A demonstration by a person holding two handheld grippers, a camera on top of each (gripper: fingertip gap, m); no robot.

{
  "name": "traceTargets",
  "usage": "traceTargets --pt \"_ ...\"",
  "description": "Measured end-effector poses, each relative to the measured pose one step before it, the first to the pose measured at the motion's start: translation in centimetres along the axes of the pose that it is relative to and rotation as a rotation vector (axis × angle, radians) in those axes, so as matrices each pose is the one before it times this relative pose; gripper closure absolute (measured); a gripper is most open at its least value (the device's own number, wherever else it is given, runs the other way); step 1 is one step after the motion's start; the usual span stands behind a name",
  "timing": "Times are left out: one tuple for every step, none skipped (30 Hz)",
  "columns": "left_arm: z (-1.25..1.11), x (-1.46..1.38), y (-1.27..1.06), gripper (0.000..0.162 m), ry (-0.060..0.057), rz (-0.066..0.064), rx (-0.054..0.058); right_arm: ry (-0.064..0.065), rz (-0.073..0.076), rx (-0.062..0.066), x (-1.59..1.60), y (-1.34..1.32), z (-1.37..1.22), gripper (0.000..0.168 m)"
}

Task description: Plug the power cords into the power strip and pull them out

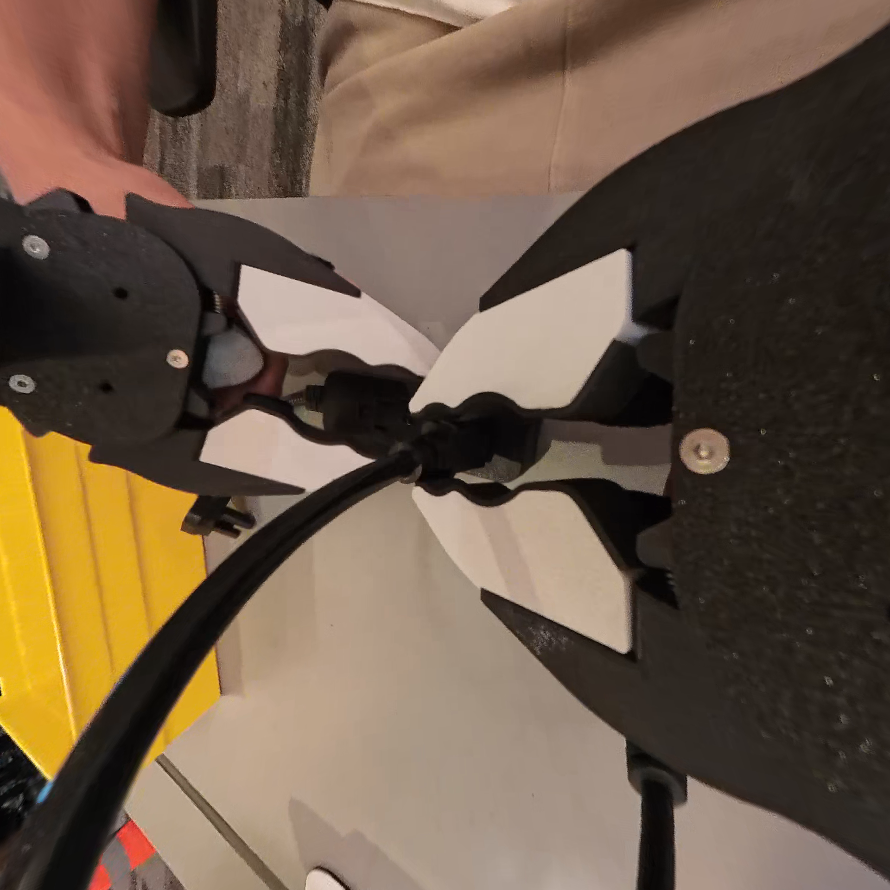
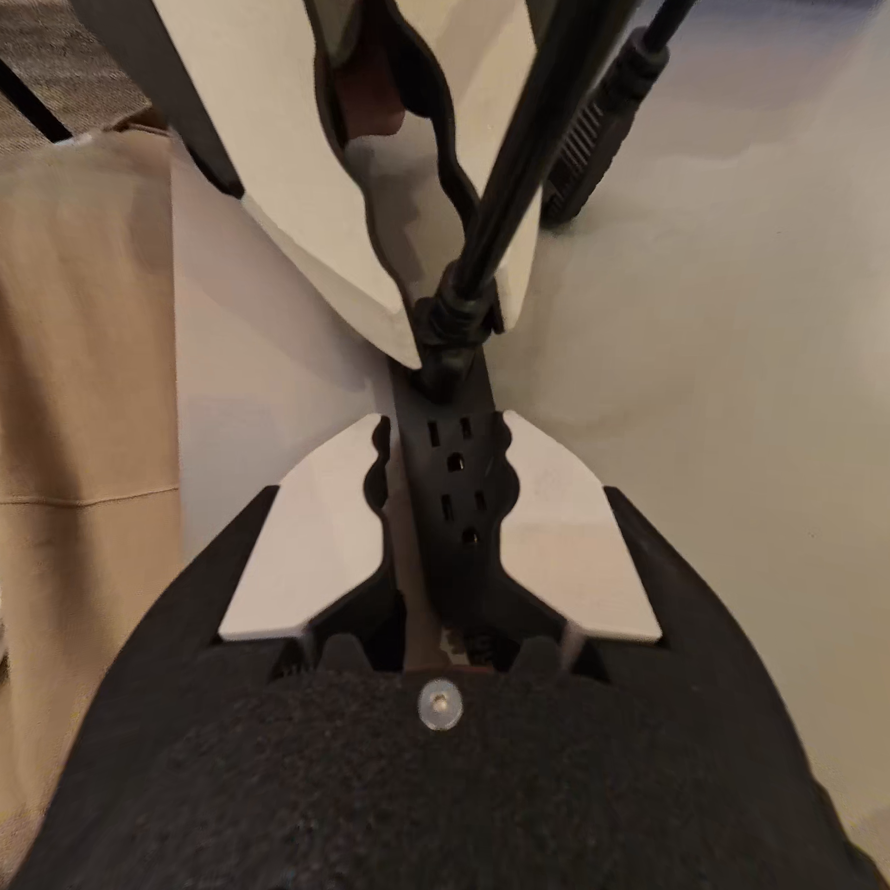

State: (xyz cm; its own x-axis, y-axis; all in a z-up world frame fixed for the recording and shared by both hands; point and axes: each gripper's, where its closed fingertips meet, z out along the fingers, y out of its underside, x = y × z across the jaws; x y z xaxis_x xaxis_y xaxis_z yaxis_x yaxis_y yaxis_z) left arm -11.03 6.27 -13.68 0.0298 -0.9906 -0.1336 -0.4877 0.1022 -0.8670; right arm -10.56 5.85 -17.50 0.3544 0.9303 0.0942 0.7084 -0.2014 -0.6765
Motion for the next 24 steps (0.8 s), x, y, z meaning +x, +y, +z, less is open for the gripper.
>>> traceTargets --pt "-0.049 0.014 0.039 0.140 0.0003 0.0079 -0.0064 0.0190 -0.0184 0.0088 0.129 -0.055 0.201 0.130" --pt "-0.065 -0.028 0.040 0.140 0.0010 -0.0021 -0.0046 0.0052 -0.0204 0.0125 0.007 -0.036 0.070 0.130" --pt "-0.056 0.008 0.017 0.141 0.0050 -0.0139 -0.0009 -0.0042 0.0147 0.0028 -0.014 -0.011 0.050 0.130" --pt "-0.027 0.094 -0.037 0.141 0.0126 -0.0263 -0.0010 -0.0049 -0.0027 -0.0139 -0.048 0.079 0.010 0.130" --pt "-0.045 0.137 -0.051 0.142 0.0143 -0.0110 -0.0005 -0.0122 0.0019 -0.0096 -0.155 0.051 0.001 0.129" --pt "-0.018 0.078 -0.046 0.142 0.0038 0.0025 0.0007 -0.0088 -0.0075 0.0004 -0.058 0.032 -0.017 0.129" --pt "0.003 0.060 -0.060 0.143 0.0023 -0.0015 0.0050 0.0038 -0.0065 -0.0003 -0.008 0.033 0.009 0.129" --pt "-0.026 0.123 -0.079 0.143 0.0057 0.0027 0.0110 -0.0019 0.0008 -0.0016 -0.038 0.037 -0.013 0.129" --pt "-0.065 0.187 -0.104 0.144 0.0102 0.0050 0.0181 -0.0034 0.0052 -0.0060 -0.029 0.016 -0.006 0.128" --pt "-0.116 0.239 -0.172 0.148 0.0215 -0.0115 0.0220 -0.0129 0.0027 -0.0038 -0.163 -0.008 -0.001 0.128" --pt "-0.061 0.084 -0.064 0.148 0.0115 -0.0056 0.0129 -0.0046 -0.0062 -0.0030 -0.082 0.011 0.008 0.128" --pt "-0.037 0.006 0.044 0.148 0.0080 0.0084 -0.0001 0.0055 -0.0027 -0.0023 -0.011 -0.008 0.017 0.128" --pt "-0.039 0.001 0.027 0.148 0.0068 0.0041 -0.0111 0.0040 0.0012 0.0061 -0.025 -0.054 0.038 0.128" --pt "-0.016 0.013 0.048 0.148 -0.0048 0.0201 -0.0143 0.0009 0.0023 -0.0044 0.008 0.016 0.007 0.128" --pt "-0.044 0.067 0.035 0.148 -0.0125 0.0299 -0.0183 -0.0021 0.0062 -0.0051 -0.022 -0.010 -0.002 0.128" --pt "-0.044 0.098 0.059 0.147 -0.0265 0.0484 -0.0283 -0.0049 0.0002 0.0022 -0.067 -0.049 0.007 0.128" --pt "-0.086 0.083 0.101 0.146 -0.0423 0.0878 -0.0469 0.0025 -0.0091 -0.0038 -0.054 0.007 -0.010 0.128" --pt "-0.102 -0.011 0.068 0.145 -0.0530 0.1132 -0.0648 0.0046 -0.0064 -0.0005 -0.056 -0.049 0.009 0.128" --pt "-0.061 -0.050 -0.018 0.145 -0.0538 0.1015 -0.0657 0.0022 -0.0016 0.0012 -0.008 -0.021 -0.008 0.128" --pt "-0.089 0.026 -0.074 0.145 -0.0359 0.0662 -0.0431 0.0005 0.0005 -0.0060 -0.027 -0.006 -0.028 0.127" --pt "-0.045 -0.042 -0.026 0.145 -0.0082 0.0101 -0.0030 0.0016 -0.0032 -0.0031 -0.043 -0.006 -0.009 0.127" --pt "0.127 -0.175 0.145 0.145 0.0334 -0.0818 0.0384 0.0041 0.0067 -0.0013 0.043 0.007 0.032 0.127" --pt "0.153 -0.244 0.197 0.146 0.0675 -0.1356 0.0642 -0.0053 0.0201 0.0007 0.108 0.057 0.076 0.128" --pt "0.013 -0.315 0.089 0.147 0.0626 -0.1162 0.0614 -0.0003 0.0062 0.0010 0.170 -0.013 0.063 0.128"
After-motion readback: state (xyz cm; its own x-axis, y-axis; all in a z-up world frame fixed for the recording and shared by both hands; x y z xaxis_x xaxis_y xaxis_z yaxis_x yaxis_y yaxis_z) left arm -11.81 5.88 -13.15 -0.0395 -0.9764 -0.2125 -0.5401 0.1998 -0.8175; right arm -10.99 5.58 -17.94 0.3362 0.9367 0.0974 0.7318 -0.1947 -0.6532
